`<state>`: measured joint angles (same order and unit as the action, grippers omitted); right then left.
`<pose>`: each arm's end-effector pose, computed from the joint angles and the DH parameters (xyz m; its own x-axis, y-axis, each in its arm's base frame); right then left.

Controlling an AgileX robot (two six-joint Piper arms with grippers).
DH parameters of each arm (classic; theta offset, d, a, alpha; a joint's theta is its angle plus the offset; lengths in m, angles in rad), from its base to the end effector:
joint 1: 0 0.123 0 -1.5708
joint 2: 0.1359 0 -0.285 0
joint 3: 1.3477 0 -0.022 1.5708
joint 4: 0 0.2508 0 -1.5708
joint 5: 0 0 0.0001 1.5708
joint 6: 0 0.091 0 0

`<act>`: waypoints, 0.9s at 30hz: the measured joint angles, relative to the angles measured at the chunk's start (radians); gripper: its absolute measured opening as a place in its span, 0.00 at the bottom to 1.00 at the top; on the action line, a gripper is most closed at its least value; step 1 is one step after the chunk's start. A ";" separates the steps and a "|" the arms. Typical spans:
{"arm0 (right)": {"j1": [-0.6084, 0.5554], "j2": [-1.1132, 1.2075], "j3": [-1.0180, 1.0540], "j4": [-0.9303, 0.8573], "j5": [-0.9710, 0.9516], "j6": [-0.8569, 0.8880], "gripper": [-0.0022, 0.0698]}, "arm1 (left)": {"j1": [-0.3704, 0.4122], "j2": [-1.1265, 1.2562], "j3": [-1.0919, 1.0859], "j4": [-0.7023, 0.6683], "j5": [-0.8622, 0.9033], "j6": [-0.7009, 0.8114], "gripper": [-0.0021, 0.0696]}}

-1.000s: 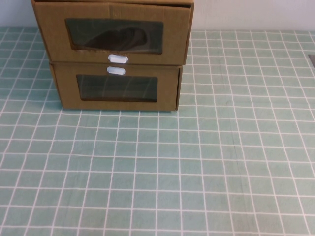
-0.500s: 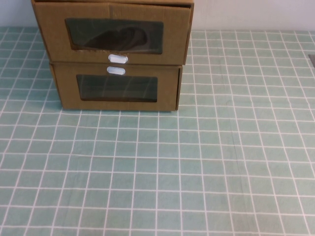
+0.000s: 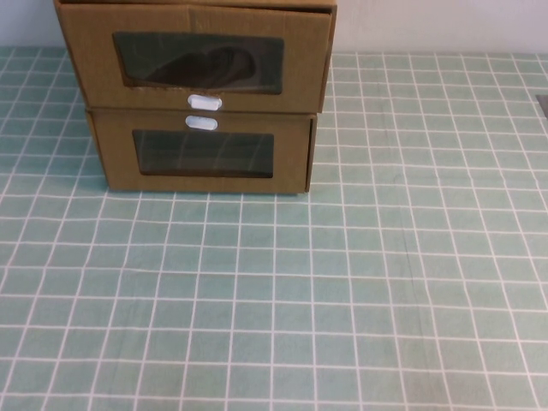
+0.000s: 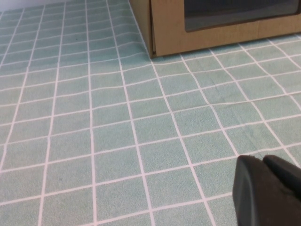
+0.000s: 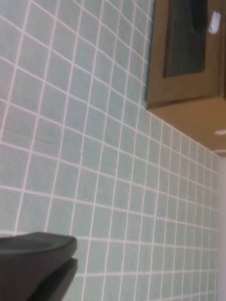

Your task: Close the shoe box

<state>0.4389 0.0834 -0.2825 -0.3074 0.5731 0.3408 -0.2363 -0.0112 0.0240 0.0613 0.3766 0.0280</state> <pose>0.0451 0.0047 0.2533 -0.2585 -0.0341 -0.9654 -0.2560 0.9661 0.0344 0.0515 -0.0103 0.1719 -0.2696 0.1522 -0.9509 0.2369 0.9676 0.0877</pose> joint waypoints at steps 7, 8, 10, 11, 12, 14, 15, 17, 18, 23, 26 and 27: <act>-0.259 -0.035 0.001 0.057 -0.042 0.000 0.01 | 0.000 0.000 0.000 0.000 0.000 0.000 0.02; -0.298 -0.037 0.002 0.076 -0.060 0.000 0.01 | 0.000 0.000 0.000 0.000 0.000 0.000 0.02; -0.356 -0.038 0.006 0.102 -0.084 0.000 0.01 | 0.000 0.000 0.000 0.000 0.000 0.000 0.02; -0.379 -0.038 0.009 0.109 -0.086 0.000 0.01 | 0.000 0.000 0.000 0.000 0.000 0.000 0.02; -0.394 -0.038 0.010 0.117 -0.088 0.000 0.01 | 0.000 0.000 0.000 0.000 0.000 0.000 0.02; -0.408 -0.038 0.010 0.125 -0.092 0.000 0.01 | 0.000 0.000 0.000 0.000 0.000 0.000 0.02; -0.408 -0.038 0.010 0.124 -0.097 0.000 0.01 | 0.000 0.000 0.000 0.000 0.000 0.000 0.02; -0.408 -0.038 0.022 0.133 -0.123 -0.030 0.01 | 0.000 0.000 0.000 0.000 0.000 0.000 0.02; -0.408 -0.037 0.033 0.146 -0.142 -0.063 0.01 | 0.000 0.000 0.000 0.000 0.000 0.000 0.02; -0.408 -0.030 0.111 0.287 -0.225 -0.365 0.01 | 0.000 0.000 0.000 0.000 0.000 0.000 0.02; -0.408 -0.030 0.160 0.324 -0.247 -0.493 0.01 | 0.000 0.000 0.000 0.000 0.000 0.000 0.02; -0.408 -0.030 0.179 0.330 -0.252 -0.508 0.01 | 0.000 0.000 0.000 0.000 0.000 0.000 0.02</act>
<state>0.0311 0.0538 -0.1034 0.0229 0.3207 -0.1671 -0.2363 -0.0112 0.0240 0.0613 0.3766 0.0280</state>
